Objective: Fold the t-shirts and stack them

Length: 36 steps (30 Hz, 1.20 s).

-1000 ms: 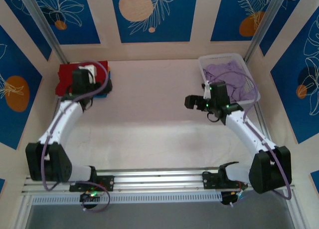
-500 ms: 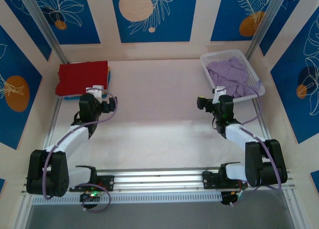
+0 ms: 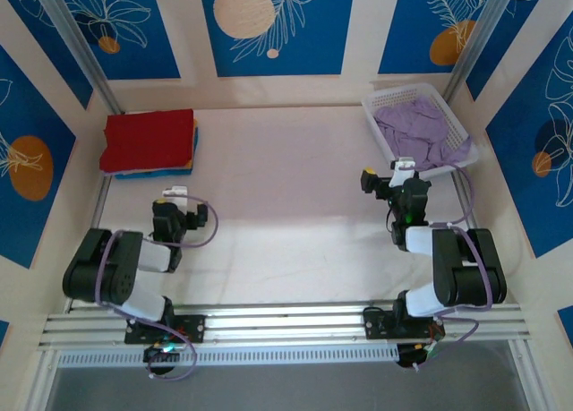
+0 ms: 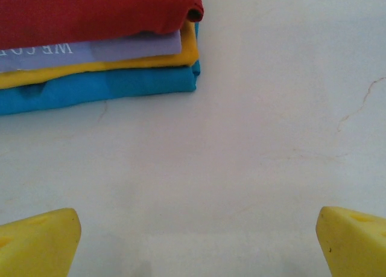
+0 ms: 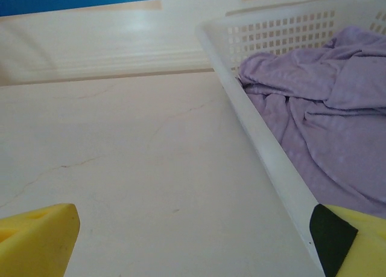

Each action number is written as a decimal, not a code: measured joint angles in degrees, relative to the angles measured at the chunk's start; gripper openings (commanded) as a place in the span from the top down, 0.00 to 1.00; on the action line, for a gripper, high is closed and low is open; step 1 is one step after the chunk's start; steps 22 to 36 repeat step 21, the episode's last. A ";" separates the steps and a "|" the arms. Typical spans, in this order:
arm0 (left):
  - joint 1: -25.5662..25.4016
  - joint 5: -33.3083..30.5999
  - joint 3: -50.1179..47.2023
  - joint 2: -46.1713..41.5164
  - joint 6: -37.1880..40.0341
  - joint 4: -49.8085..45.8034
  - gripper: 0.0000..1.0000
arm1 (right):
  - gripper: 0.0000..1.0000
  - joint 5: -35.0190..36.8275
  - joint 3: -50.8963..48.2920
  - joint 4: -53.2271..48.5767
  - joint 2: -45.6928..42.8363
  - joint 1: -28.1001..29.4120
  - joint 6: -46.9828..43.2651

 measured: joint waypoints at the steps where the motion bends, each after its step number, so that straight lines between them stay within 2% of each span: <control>1: 0.00 0.00 0.00 1.60 0.22 2.54 0.01 | 0.01 -0.07 0.26 0.37 0.50 0.00 -0.15; 6: 0.00 -0.85 0.37 1.97 0.42 7.02 0.01 | 0.01 -0.46 1.79 -0.31 1.60 0.07 -0.35; 15: 0.00 -2.67 6.73 1.90 0.39 0.98 0.01 | 0.01 -0.44 1.88 -0.59 1.60 0.17 -0.63; 36: 0.00 -2.80 6.88 1.88 0.39 -0.92 0.01 | 0.01 -0.72 2.14 -1.07 1.60 0.17 -0.79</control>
